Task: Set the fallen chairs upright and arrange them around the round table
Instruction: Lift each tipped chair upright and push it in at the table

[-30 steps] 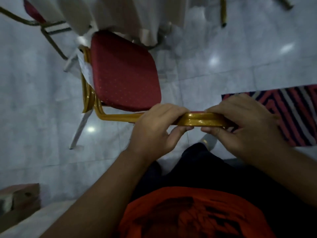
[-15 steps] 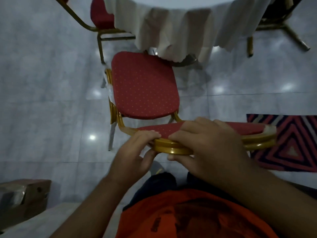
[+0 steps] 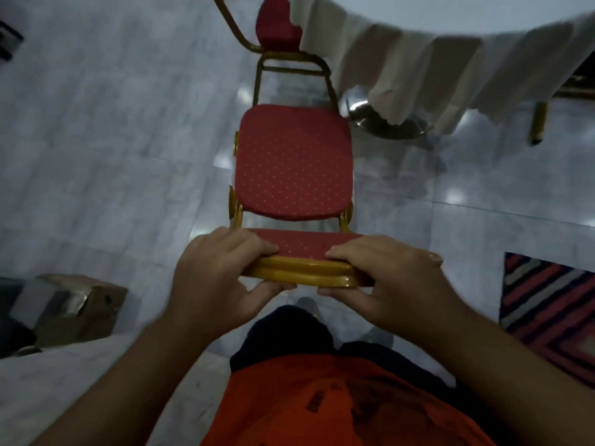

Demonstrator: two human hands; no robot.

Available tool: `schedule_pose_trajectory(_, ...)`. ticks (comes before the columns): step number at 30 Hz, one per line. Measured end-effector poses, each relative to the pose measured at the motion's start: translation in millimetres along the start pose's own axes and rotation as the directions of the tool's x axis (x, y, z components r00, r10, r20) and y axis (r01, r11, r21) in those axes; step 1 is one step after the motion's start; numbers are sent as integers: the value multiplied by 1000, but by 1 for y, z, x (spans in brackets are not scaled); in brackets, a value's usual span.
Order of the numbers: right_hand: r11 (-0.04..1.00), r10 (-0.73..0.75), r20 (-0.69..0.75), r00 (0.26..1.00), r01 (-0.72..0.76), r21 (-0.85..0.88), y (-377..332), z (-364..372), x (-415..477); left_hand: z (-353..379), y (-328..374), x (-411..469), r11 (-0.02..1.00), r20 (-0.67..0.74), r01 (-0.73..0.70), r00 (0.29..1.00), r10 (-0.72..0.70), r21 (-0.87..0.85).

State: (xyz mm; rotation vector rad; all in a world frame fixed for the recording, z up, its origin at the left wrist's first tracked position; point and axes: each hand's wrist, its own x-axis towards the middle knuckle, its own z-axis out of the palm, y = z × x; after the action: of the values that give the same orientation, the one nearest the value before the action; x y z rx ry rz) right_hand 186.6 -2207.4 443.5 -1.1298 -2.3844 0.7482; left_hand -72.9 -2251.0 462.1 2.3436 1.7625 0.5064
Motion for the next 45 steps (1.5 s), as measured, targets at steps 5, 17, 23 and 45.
schedule_pose_trajectory(5, 974, 116, -76, 990, -129, -189, -8, 18, 12, 9, -31, -6, 975, -113, -178, 975, 193, 132)
schedule_pose_trajectory(17, 942, 185, -218, 958, -236, -239, 6, 15, 45, 59, -74, 33, 969, -186, -202, 967, 174, -143)
schedule_pose_trajectory(23, 906, 266, -285, 921, -340, -253, 37, -13, 21, 81, -40, 83, 937, -96, -266, 963, 250, -228)
schedule_pose_trajectory(45, 930, 192, -345, 919, -283, -236, 172, -107, -5, 138, 114, 201, 983, -135, -80, 989, 58, -163)
